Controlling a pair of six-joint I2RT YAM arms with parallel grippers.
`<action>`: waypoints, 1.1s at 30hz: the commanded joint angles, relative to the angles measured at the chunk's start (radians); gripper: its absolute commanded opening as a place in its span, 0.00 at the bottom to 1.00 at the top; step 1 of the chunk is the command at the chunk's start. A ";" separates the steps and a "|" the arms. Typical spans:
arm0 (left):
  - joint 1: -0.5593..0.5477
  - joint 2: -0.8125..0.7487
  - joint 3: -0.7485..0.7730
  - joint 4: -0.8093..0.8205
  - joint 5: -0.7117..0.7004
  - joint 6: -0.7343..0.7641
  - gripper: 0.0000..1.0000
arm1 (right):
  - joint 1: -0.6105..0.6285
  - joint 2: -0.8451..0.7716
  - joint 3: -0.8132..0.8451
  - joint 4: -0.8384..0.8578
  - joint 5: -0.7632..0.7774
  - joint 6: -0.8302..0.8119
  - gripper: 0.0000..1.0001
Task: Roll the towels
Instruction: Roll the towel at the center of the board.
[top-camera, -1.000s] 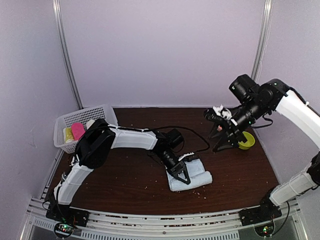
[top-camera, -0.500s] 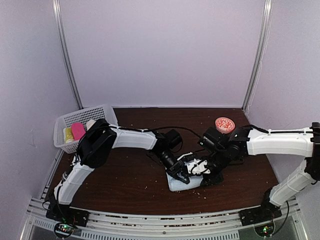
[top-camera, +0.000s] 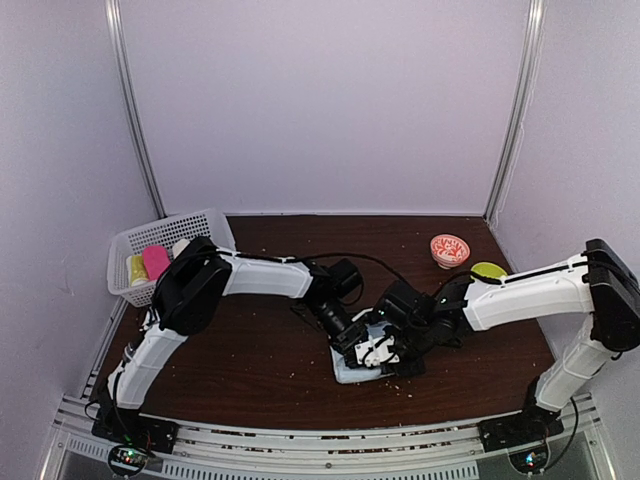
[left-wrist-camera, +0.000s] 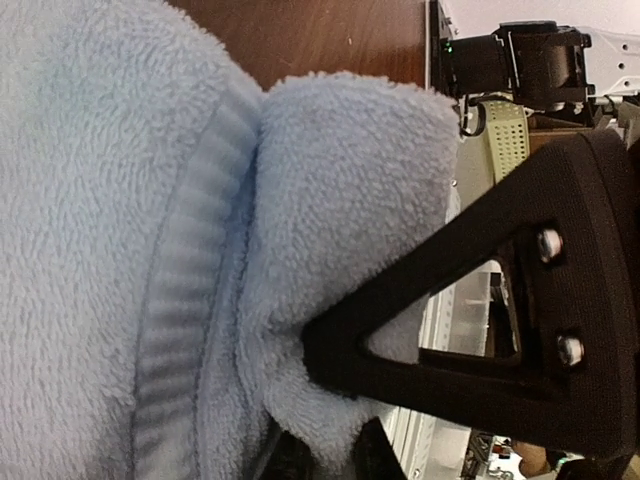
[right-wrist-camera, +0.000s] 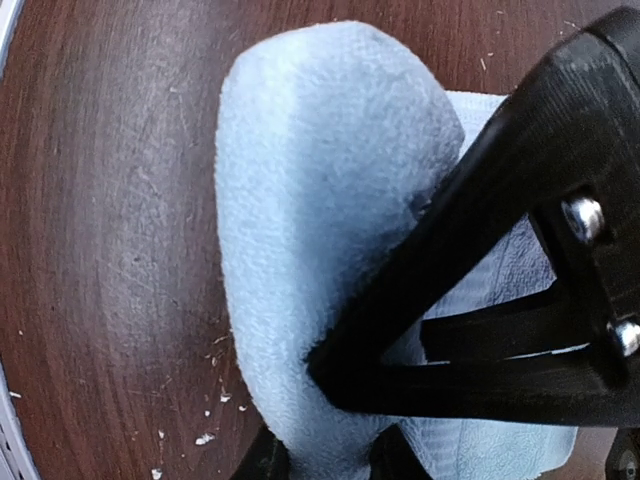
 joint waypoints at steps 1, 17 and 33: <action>0.041 -0.140 -0.130 0.047 -0.217 0.025 0.16 | -0.016 0.064 0.035 -0.118 -0.105 0.017 0.15; -0.044 -0.973 -0.685 0.533 -0.836 0.217 0.45 | -0.362 0.729 0.627 -0.856 -0.647 -0.193 0.10; -0.289 -0.518 -0.473 0.383 -1.107 0.541 0.59 | -0.383 0.820 0.722 -0.854 -0.655 -0.152 0.12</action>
